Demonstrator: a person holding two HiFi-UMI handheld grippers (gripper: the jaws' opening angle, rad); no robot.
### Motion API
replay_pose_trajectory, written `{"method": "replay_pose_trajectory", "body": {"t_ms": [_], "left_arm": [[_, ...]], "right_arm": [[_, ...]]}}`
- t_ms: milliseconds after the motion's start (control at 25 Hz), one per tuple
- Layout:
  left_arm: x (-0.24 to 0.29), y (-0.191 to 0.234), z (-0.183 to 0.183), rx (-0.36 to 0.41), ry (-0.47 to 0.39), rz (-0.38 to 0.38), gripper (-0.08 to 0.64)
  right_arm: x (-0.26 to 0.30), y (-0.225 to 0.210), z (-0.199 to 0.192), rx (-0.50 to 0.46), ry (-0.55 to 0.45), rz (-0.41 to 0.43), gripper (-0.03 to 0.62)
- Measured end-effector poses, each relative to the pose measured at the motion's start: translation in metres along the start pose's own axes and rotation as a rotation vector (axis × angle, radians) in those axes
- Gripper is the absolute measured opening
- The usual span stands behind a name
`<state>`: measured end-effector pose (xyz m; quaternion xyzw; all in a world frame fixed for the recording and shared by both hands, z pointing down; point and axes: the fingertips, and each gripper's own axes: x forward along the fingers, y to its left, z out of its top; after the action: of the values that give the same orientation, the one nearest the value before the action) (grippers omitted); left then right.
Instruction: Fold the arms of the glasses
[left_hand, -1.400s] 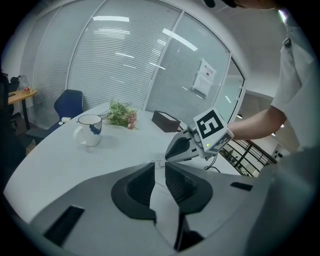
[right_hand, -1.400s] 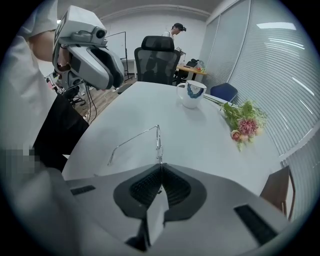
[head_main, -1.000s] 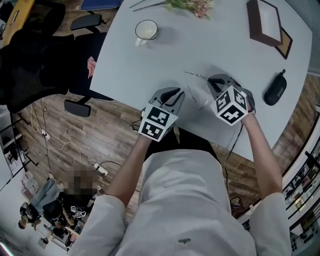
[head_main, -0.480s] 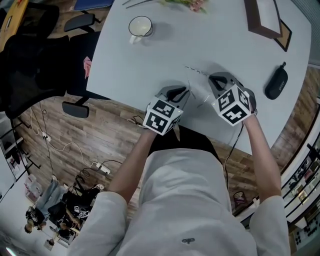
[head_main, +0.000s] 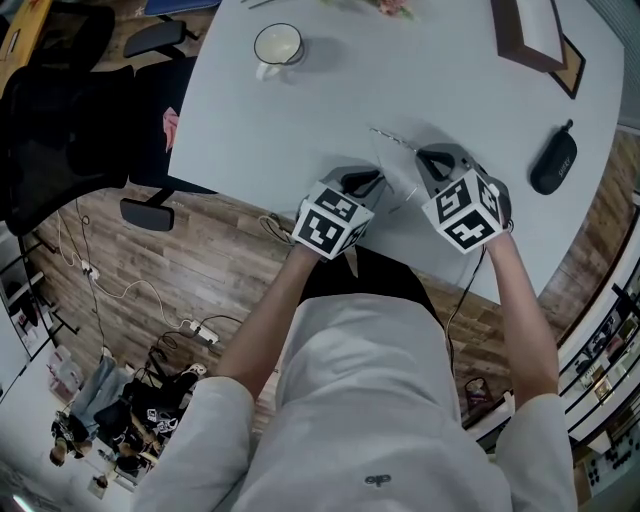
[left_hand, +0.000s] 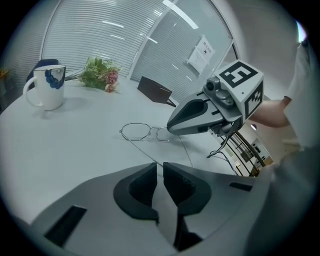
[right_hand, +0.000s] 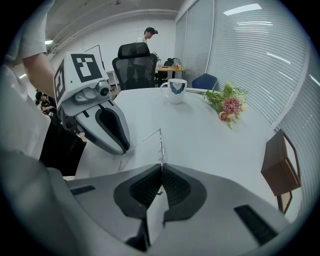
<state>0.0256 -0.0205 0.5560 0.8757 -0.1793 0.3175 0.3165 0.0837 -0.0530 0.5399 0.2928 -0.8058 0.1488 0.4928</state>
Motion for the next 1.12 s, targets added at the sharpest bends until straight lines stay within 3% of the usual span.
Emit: {"method": "replay_pose_trajectory", "body": {"t_ms": [1120], "left_arm": [[0.020,-0.007,0.016,-0.016,-0.034,0.016,0.048]], "right_arm": [[-0.001,0.031,-0.007,-0.003,0.009,0.058,0.012]]}}
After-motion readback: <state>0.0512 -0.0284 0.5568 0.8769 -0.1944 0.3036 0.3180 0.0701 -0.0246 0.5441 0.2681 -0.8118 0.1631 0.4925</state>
